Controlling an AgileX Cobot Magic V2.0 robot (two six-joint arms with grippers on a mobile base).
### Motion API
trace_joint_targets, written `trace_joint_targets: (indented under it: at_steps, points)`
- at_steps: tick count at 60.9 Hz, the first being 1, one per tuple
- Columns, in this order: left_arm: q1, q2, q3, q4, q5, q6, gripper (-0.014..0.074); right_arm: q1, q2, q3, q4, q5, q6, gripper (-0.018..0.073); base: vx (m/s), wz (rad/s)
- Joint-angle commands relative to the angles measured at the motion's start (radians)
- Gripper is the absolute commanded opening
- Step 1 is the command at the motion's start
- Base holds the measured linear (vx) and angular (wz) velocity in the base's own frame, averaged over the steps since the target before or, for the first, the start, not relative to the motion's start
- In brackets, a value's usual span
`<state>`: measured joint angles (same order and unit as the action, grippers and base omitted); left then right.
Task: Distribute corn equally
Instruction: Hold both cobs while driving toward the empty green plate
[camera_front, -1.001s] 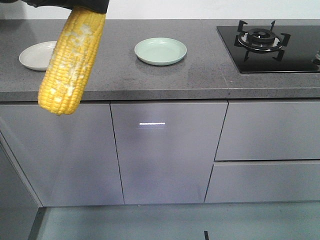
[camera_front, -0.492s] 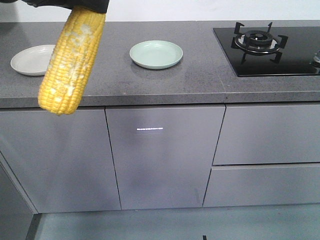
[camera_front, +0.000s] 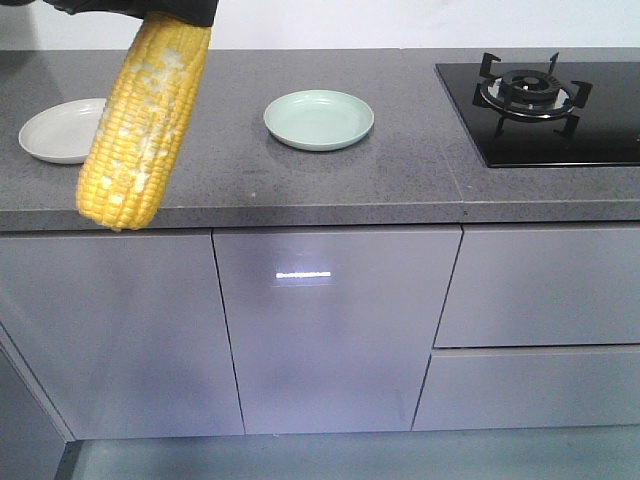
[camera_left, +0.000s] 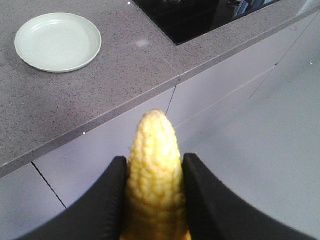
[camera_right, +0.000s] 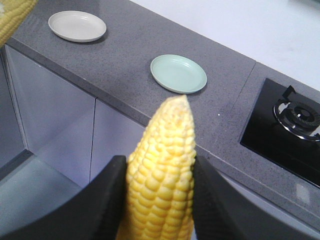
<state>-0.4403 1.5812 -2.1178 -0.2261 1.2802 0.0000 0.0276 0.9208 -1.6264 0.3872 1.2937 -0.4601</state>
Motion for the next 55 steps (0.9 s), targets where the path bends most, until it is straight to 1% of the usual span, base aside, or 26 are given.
trace_joint_targets:
  at_steps: [1,55]
  points:
    - [-0.002,-0.036,-0.025,-0.017,-0.029,0.0,-0.0006,-0.007,0.001,-0.02,0.019,-0.008,-0.006,-0.0001,0.09,0.03]
    - [-0.002,-0.036,-0.025,-0.017,-0.029,0.0,-0.0006,-0.007,0.001,-0.02,0.019,-0.008,-0.006,-0.0001,0.1,0.02]
